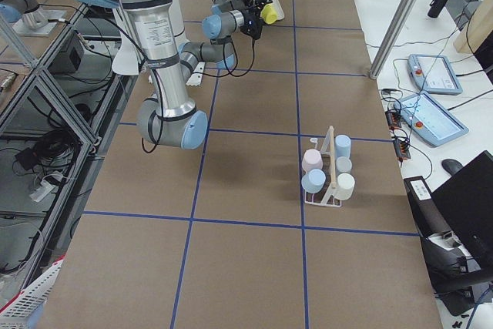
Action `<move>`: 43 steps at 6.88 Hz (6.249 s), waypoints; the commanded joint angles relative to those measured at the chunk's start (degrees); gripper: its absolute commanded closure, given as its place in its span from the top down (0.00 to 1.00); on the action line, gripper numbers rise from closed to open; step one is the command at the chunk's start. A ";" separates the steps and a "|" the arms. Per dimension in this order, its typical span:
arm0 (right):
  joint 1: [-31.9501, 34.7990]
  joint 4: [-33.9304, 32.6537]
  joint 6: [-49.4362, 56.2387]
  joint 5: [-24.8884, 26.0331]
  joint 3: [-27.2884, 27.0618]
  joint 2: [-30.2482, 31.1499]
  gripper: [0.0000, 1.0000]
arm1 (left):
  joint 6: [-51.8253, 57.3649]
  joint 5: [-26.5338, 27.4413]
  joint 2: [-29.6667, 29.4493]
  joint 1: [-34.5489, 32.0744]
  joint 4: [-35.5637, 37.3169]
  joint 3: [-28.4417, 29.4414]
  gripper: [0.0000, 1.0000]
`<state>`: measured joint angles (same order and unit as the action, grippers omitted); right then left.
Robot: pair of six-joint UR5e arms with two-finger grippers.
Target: Transfer IKEA cup to right arm and place on rack
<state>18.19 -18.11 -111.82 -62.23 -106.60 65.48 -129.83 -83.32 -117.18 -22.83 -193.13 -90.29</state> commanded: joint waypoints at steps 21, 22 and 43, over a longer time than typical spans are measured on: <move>9.57 -16.83 18.46 17.71 8.78 3.17 0.00 | 24.89 -0.09 11.08 -5.18 6.23 -0.67 1.00; 11.06 -20.27 21.17 20.02 8.78 3.08 0.00 | 26.10 0.09 12.49 -7.38 7.58 -0.59 1.00; 21.36 -37.09 47.48 20.83 6.49 21.09 0.00 | 62.33 -28.65 28.59 -39.31 46.26 -7.00 1.00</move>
<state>39.55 -55.19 -64.34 -40.70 -99.99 86.16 -67.50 -111.94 -88.55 -62.18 -146.86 -97.22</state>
